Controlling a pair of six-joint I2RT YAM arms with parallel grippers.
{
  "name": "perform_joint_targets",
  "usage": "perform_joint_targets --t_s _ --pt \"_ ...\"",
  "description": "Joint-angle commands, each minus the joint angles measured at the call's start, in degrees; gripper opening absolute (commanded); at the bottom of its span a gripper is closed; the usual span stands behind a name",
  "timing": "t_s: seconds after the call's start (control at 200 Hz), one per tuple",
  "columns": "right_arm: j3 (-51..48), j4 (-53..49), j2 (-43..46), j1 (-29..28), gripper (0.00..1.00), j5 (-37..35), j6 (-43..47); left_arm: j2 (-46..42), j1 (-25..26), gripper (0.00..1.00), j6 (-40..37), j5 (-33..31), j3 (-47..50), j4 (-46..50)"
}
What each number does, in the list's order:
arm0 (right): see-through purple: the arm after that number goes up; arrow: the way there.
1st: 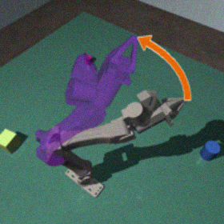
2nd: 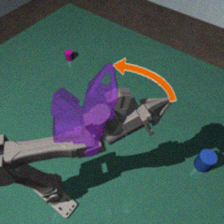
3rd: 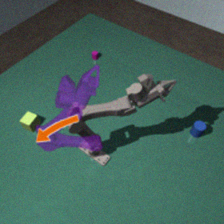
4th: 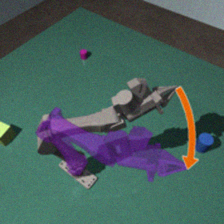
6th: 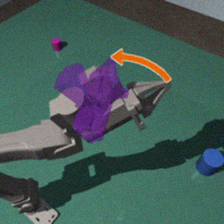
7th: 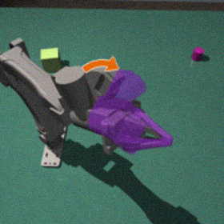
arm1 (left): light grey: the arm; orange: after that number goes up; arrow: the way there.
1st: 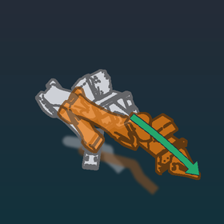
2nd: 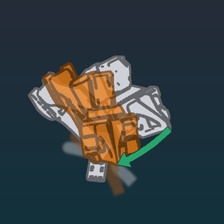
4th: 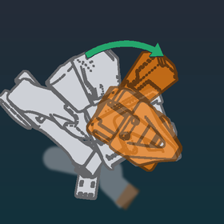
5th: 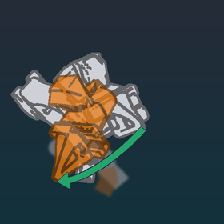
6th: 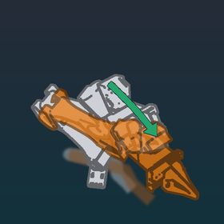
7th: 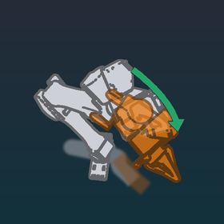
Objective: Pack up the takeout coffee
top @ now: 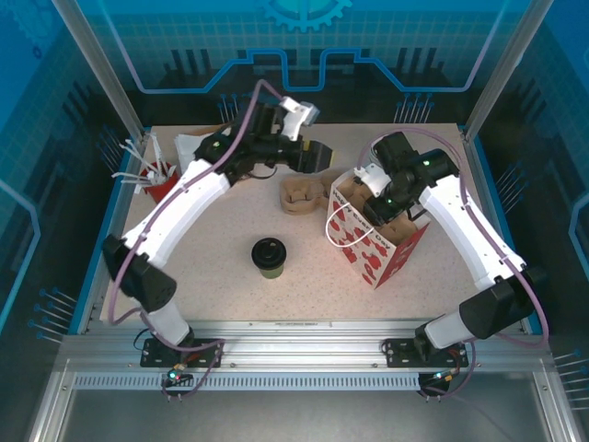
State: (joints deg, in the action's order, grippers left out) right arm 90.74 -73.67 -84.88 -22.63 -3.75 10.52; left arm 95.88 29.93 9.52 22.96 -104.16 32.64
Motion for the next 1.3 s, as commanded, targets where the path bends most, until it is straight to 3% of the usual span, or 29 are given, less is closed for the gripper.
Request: perform_joint_targets --t_s 0.0,0.38,0.69,1.296 --pt "0.3 -0.04 -1.11 -0.78 0.33 0.09 -0.64 -8.06 -1.95 0.7 4.84 -3.11 8.64 -6.38" --pt "-4.76 4.22 -2.28 -1.19 0.33 -1.53 -2.07 -24.98 -2.51 0.74 7.58 -9.04 26.04 -10.18" --pt "-8.07 7.19 -4.05 -1.23 0.33 -2.09 -2.92 -28.99 -2.51 0.74 8.86 -9.46 31.81 -10.15" --pt "-17.66 17.49 -7.09 -1.14 0.34 -2.07 -4.42 -31.1 -2.42 0.74 9.29 -9.62 34.1 -10.0"
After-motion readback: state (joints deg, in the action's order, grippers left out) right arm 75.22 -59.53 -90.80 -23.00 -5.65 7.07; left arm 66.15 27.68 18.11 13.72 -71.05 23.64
